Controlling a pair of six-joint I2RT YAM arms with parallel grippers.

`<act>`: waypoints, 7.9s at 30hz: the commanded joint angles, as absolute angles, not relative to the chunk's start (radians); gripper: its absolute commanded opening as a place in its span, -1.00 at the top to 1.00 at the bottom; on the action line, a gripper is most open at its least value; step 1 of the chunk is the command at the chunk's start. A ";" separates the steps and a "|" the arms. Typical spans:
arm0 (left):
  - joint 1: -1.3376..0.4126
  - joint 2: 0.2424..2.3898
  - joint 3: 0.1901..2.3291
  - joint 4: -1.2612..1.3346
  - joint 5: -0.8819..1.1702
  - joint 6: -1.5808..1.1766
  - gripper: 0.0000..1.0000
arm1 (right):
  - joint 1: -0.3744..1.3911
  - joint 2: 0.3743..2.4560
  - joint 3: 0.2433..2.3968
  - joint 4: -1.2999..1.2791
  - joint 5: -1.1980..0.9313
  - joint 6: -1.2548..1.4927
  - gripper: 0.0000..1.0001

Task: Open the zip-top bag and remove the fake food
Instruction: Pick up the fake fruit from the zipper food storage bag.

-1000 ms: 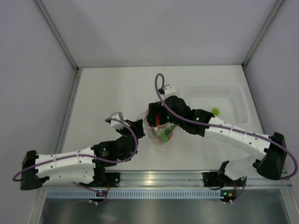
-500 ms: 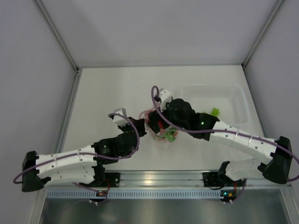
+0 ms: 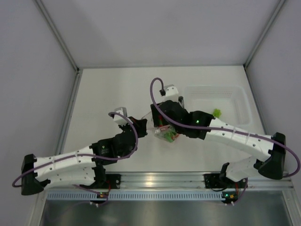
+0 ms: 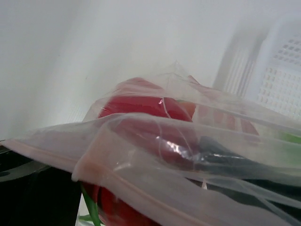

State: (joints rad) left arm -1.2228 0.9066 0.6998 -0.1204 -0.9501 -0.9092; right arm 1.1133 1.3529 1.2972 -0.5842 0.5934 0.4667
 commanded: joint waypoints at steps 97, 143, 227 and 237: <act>-1.367 1.115 0.718 -0.049 -1.006 -1.074 1.00 | 1.135 1.485 1.407 -0.322 1.025 0.569 1.00; -1.385 1.086 0.548 0.203 -0.983 -0.931 1.00 | 1.115 1.407 1.339 -0.316 1.011 0.937 1.00; -0.959 0.928 0.700 -0.298 -0.910 -1.124 1.00 | 1.062 1.163 0.897 -0.109 0.343 0.156 1.00; -0.924 0.864 0.710 -0.318 -0.919 -1.051 1.00 | 1.074 1.296 1.069 -0.342 0.234 0.106 1.00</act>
